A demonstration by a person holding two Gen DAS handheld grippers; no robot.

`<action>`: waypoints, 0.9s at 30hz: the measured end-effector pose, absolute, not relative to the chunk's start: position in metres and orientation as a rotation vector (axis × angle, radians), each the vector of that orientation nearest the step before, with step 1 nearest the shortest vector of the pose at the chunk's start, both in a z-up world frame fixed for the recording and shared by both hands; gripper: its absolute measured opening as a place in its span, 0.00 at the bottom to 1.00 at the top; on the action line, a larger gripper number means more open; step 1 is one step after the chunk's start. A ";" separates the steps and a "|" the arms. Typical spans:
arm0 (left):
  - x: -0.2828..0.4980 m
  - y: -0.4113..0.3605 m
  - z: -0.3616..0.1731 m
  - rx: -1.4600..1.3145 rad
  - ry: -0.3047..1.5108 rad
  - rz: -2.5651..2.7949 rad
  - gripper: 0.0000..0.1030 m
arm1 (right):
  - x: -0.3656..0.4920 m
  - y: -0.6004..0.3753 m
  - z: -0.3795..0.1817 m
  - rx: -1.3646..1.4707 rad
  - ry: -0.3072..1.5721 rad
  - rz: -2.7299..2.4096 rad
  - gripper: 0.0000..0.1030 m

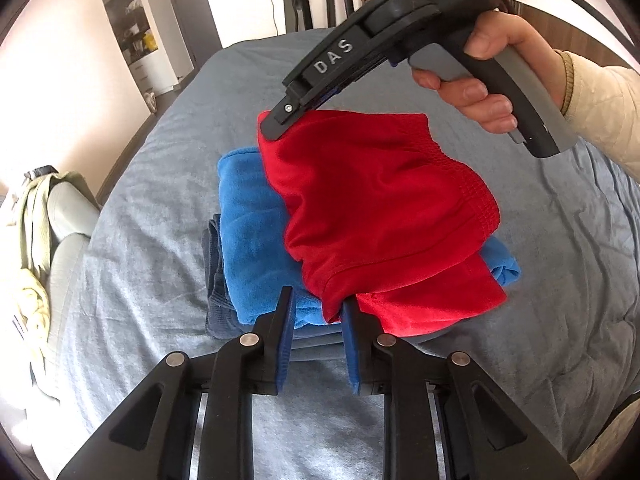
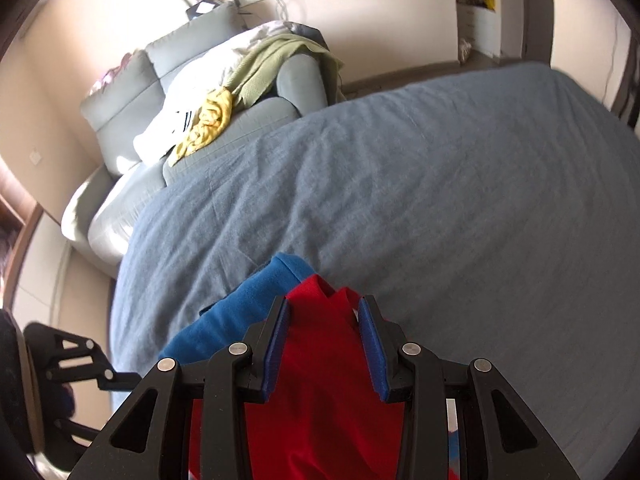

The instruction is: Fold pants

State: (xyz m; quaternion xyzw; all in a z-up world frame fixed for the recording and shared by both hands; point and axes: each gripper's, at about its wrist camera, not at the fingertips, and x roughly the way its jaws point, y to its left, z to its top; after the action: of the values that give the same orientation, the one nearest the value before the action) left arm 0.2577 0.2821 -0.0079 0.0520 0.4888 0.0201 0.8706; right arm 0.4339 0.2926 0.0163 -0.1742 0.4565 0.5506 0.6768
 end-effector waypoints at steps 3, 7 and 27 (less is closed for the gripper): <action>0.257 0.280 -0.008 0.101 1.023 0.015 0.07 | 0.436 0.290 0.016 -0.354 1.032 1.234 0.26; 0.252 0.277 -0.008 0.109 1.018 0.022 0.06 | 0.434 0.288 0.018 -0.345 0.997 1.207 0.06; 0.237 0.309 -0.018 0.049 1.118 0.226 0.19 | 0.447 0.295 0.019 -0.376 0.863 0.909 0.40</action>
State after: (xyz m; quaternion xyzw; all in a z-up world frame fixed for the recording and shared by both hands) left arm 0.2372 0.3093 -0.0177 0.0231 0.5291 0.1068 0.8415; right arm 0.4472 0.2947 0.0191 -0.1749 0.4013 0.4226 0.7936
